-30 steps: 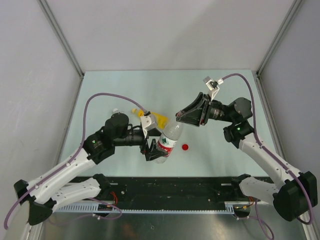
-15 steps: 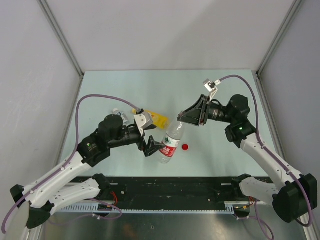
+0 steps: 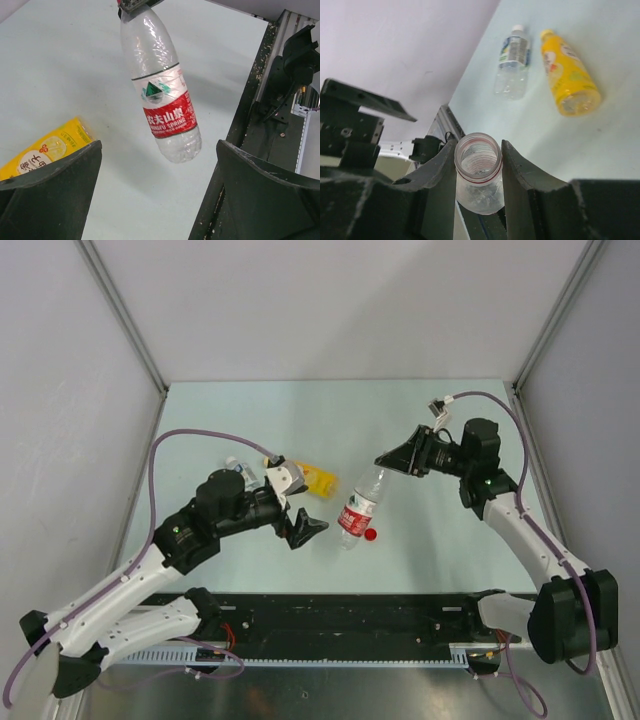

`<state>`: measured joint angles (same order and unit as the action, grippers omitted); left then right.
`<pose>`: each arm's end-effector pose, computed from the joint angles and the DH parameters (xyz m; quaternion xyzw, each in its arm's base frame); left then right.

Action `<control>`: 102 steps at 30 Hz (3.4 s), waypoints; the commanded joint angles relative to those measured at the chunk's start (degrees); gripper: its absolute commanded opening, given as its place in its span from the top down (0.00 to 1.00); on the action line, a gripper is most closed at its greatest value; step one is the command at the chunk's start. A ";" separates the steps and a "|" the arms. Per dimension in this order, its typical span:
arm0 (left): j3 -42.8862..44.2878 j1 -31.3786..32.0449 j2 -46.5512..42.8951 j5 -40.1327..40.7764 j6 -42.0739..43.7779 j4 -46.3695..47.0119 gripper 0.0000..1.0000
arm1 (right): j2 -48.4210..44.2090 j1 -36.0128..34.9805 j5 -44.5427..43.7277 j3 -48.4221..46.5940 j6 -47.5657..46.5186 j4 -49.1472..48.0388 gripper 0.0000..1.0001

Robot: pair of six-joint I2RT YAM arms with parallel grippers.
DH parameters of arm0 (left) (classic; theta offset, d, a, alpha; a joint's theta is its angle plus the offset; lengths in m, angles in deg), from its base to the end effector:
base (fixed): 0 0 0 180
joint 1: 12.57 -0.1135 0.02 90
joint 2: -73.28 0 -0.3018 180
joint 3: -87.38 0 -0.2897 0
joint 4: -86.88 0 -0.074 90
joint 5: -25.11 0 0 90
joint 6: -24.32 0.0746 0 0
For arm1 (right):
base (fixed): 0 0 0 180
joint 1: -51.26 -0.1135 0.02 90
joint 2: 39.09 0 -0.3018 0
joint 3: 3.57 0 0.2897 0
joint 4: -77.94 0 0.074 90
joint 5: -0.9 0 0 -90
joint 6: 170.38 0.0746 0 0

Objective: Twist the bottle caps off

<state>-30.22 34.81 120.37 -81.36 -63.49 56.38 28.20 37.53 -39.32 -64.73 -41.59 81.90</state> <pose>0.1432 -0.1868 0.3729 0.4086 0.6773 -0.3360 0.5113 0.2894 0.1293 0.3396 -0.1130 0.7374 0.5471 0.3797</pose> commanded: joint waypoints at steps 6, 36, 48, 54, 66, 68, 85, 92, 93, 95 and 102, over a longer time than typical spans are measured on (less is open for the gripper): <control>-0.74 -0.18 0.84 0.57 1.80 1.33 0.00 | 0.63 10.56 -4.58 1.48 0.92 4.42 1.00; -1.17 -0.18 4.32 3.72 -1.15 1.23 0.01 | 3.19 38.19 -7.95 17.34 -0.19 0.82 0.39; -1.42 -0.24 4.42 7.92 -3.25 0.96 0.01 | -1.24 38.52 -9.02 17.31 -0.10 2.03 0.01; -0.97 -0.19 6.06 12.11 -4.78 -0.05 0.01 | -3.83 38.37 -9.21 16.57 0.15 3.61 0.01; 1.55 -0.58 13.24 20.47 -9.17 -2.81 0.00 | -6.09 33.24 -9.72 12.46 -1.39 6.15 0.01; 1.99 -0.87 14.71 21.86 -10.20 -3.47 0.01 | -6.09 31.95 -9.99 11.57 -2.15 6.85 0.01; 1.28 -24.82 22.79 23.74 -28.05 -8.84 0.00 | -6.12 21.55 -13.34 8.09 -4.63 9.22 0.00; 0.77 -30.35 25.59 25.45 -34.34 -9.32 0.00 | -4.81 20.73 -12.98 8.08 -5.08 8.69 0.01; 0.69 -31.00 26.25 25.31 -35.14 -9.41 0.00 | -4.63 20.66 -12.88 8.08 -5.15 8.65 0.01; 0.80 -32.14 27.93 24.77 -36.36 -9.36 0.01 | -4.27 20.61 -12.80 8.08 -5.13 8.59 0.00; 2.62 -32.87 35.20 25.98 -39.54 -9.33 0.01 | -3.18 20.59 -12.38 8.01 -5.46 6.88 0.01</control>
<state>-29.65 2.40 152.45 -57.42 -99.24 47.16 24.40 58.44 -52.04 -54.27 -45.77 91.61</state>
